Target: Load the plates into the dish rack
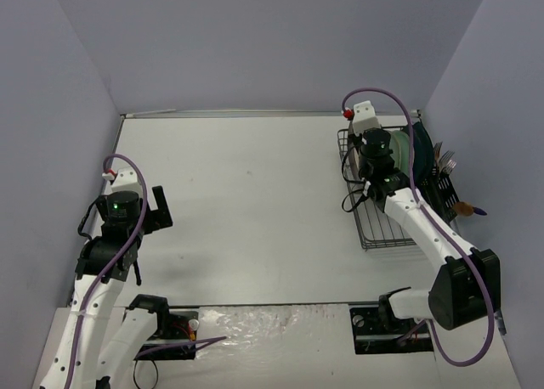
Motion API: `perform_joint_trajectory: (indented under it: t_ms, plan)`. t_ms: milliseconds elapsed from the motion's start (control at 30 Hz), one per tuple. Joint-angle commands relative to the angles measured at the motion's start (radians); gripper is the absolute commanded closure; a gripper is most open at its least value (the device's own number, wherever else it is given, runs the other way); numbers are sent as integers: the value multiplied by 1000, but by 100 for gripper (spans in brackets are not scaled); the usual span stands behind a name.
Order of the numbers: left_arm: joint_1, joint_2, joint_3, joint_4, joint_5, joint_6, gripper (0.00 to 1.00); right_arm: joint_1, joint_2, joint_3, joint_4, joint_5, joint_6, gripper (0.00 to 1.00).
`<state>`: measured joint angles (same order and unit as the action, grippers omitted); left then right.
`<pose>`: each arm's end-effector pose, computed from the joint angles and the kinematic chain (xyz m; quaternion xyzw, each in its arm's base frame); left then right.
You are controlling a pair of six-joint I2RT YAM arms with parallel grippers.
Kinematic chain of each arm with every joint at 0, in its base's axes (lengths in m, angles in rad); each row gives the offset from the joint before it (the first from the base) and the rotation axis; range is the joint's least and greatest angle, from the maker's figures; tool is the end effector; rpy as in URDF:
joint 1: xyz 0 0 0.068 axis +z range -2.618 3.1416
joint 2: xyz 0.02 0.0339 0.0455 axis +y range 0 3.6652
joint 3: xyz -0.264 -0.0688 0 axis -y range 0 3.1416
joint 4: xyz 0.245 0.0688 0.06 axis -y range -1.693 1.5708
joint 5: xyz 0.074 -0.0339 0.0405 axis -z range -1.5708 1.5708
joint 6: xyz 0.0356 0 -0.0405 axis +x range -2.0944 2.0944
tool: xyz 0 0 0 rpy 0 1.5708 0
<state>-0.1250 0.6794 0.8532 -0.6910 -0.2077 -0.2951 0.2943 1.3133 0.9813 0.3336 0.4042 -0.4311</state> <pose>0.1400 -0.0102 0.3270 -0.1250 0.8522 -0.0166 0.5078 0.3014 0.0767 0.3458 -0.1128 0.6975 -0.1889 0.6820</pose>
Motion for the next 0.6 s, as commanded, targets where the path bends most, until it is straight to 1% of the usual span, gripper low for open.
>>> perform_joint_trajectory:
  t_ms: [0,200,567]
  plan:
    - [10,7,24,53,-18,16,3,-11,-112,103,237,35,-70,100]
    - [11,6,21,54,-16,16,3,-9,-127,117,230,34,-102,100]
    - [11,0,20,53,-15,17,3,-14,-82,34,267,49,-94,100]
